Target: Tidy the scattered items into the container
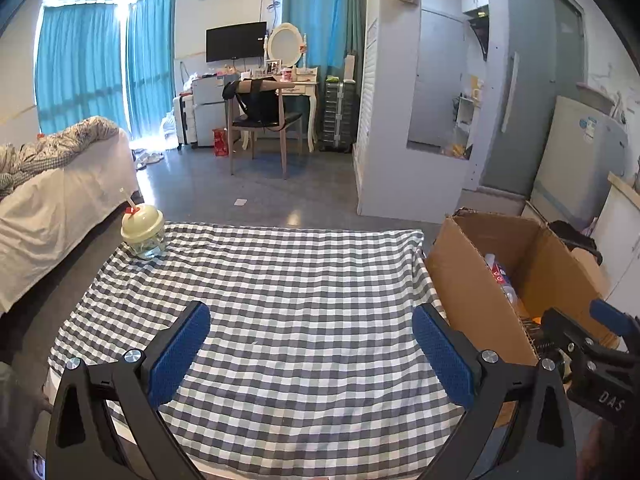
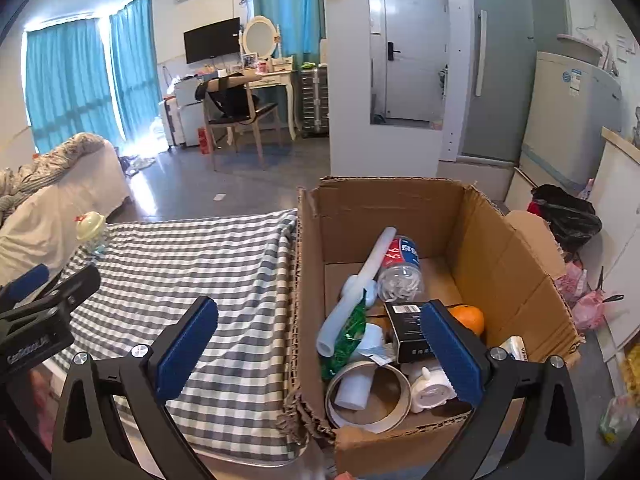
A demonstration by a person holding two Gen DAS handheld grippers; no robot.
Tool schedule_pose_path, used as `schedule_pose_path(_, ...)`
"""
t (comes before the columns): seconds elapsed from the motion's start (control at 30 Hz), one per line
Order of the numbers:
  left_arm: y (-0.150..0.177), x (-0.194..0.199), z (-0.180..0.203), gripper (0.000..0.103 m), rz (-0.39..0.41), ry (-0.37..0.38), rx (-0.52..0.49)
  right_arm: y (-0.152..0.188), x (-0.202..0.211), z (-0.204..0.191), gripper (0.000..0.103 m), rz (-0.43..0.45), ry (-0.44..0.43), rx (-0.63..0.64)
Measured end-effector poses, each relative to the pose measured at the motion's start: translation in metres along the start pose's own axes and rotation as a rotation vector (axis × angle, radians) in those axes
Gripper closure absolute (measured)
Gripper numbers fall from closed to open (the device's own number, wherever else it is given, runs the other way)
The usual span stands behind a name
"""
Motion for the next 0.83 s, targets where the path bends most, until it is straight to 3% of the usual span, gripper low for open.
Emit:
schedule_pose_path(0.67, 0.0044, -0.0030, 0.0029, 0.000, -0.009, -0.005, -0.016, 0.0043, -0.0062, -0.0093, 0.001, -0.029, -0.015, 0.016)
schedule_pose_path(0.83, 0.0048, -0.0003, 0.0058, 0.000, 0.029, -0.054, -0.047, 0.0062, -0.0073, -0.0090, 0.001, -0.036, -0.020, 0.009)
Point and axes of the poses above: each gripper's, at about its wrist camera, not at the fingertips, and x roughly against the way its jaws point, z to its right, y to its underside, the point moved 4 cm from there along -x, roughly the way its jaws point, and after that the axes turned 1 degree about -y, right-handed, at the moved point
